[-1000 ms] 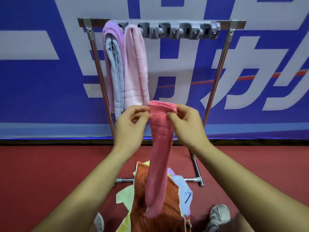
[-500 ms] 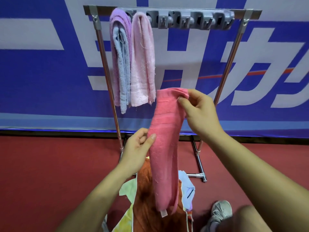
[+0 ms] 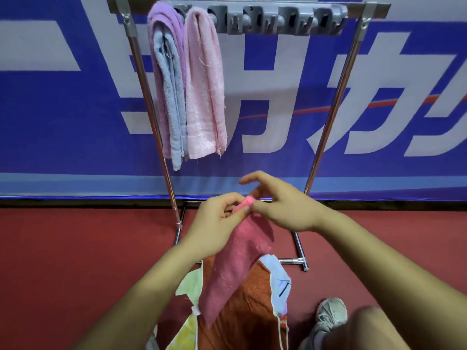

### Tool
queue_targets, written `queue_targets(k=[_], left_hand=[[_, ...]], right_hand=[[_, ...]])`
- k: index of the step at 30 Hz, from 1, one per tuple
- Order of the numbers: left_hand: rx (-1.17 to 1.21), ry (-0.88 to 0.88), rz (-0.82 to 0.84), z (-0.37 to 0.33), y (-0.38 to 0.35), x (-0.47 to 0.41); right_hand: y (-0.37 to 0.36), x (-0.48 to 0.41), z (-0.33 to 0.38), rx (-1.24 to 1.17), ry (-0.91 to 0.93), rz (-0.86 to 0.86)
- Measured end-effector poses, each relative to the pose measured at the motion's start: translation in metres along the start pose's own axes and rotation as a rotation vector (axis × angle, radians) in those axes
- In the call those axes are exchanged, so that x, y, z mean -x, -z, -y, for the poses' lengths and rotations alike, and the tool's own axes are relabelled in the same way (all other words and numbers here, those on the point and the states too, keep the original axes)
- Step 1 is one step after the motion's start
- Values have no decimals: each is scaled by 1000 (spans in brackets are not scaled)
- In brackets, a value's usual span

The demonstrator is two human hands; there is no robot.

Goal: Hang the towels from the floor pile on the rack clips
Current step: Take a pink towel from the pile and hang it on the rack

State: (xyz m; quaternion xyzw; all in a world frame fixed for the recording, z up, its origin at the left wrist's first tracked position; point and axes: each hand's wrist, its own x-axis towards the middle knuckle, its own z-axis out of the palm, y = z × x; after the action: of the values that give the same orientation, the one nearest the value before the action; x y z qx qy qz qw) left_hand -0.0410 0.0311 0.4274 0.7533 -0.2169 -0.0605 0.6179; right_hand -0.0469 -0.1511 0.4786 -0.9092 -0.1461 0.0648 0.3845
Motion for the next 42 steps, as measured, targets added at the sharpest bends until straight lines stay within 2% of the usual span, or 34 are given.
queue_targets(k=[1, 3, 6, 10, 14, 17, 20, 22, 24, 26, 30, 32, 35, 37, 39, 42], left_hand=[[10, 17, 5, 2, 1, 2], [40, 69, -26, 10, 4, 10], [116, 147, -34, 25, 9, 25], [224, 151, 65, 46, 8, 47], [170, 141, 1, 69, 11, 66], [199, 151, -50, 79, 15, 69], [151, 142, -91, 86, 14, 56], [110, 131, -100, 90, 10, 43], [37, 108, -91, 94, 5, 30], [-67, 99, -48, 102, -2, 19], [-279, 46, 78, 123, -18, 4], [-283, 36, 98, 136, -23, -2], [-236, 120, 55, 160, -19, -8], [-223, 161, 41, 177, -14, -8], [-247, 195, 58, 188, -9, -7], [-283, 221, 132, 197, -1, -8]], right_hand=[[0, -1, -3, -40, -51, 47], [-2, 0, -8, 43, -64, 98], [-10, 4, -11, 136, 23, 138], [-13, 7, -4, -14, 135, 17], [9, 4, 0, -104, 169, -157], [29, 1, -18, -158, 38, -306], [24, -2, -53, -216, -222, -469], [9, 1, -83, -220, -398, -505], [-10, 6, -116, -95, -510, -434], [-32, 11, -136, -13, -507, -310], [-84, 6, -137, -208, -154, -45], [-108, -5, -135, -379, -84, 30], [-137, -19, -152, -468, -165, -6], [-149, -25, -165, -380, -193, -16], [-153, -33, -169, -270, -166, -44], [-150, -44, -167, -317, -111, -74]])
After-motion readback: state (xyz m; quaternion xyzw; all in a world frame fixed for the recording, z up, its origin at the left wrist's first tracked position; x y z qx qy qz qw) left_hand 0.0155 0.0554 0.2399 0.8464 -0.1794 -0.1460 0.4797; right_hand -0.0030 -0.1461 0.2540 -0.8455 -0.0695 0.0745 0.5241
